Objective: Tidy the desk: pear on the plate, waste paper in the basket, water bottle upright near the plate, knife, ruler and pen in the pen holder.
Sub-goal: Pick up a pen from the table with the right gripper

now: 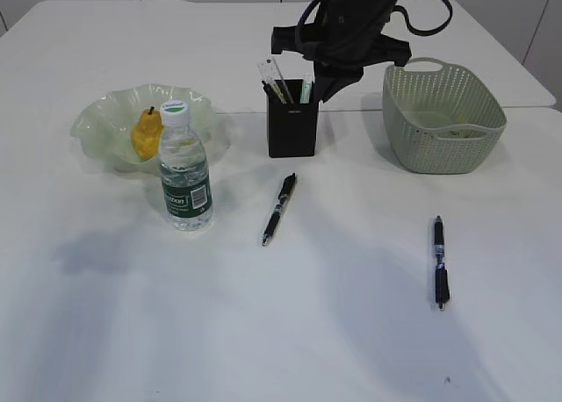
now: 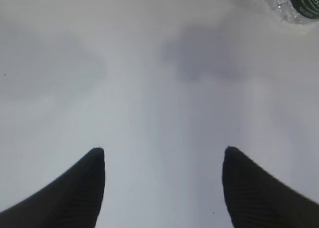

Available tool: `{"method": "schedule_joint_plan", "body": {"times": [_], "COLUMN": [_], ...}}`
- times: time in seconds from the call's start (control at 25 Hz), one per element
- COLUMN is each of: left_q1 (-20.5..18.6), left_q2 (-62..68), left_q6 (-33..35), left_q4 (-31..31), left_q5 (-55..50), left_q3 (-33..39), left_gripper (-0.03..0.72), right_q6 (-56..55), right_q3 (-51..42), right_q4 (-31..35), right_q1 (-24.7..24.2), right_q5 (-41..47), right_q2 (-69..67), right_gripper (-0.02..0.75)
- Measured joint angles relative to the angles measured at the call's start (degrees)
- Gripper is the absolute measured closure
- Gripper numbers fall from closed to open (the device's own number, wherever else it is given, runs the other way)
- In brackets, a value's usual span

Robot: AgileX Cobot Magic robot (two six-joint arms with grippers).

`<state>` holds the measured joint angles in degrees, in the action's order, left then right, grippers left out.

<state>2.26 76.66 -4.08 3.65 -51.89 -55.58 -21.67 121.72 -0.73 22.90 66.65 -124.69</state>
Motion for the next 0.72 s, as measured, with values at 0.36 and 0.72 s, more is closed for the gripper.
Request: {"method": "schedule_joint_plan", "body": {"times": [0.36, 0.72], "left_q1": [0.0, 0.0], "left_q2": [0.0, 0.0], "left_q6": [0.0, 0.0], "left_q4": [0.1, 0.1], "left_q5": [-0.22, -0.35], "left_q3": [0.0, 0.0], "left_gripper": [0.167, 0.167], "right_q6": [-4.51, -10.64], "right_q3": [0.0, 0.18], "right_q4": [4.68, 5.05], "right_q1": [0.0, 2.48], "right_q5": [0.0, -0.11], "right_q2": [-3.61, -9.8], "right_gripper": [0.466, 0.412]}}
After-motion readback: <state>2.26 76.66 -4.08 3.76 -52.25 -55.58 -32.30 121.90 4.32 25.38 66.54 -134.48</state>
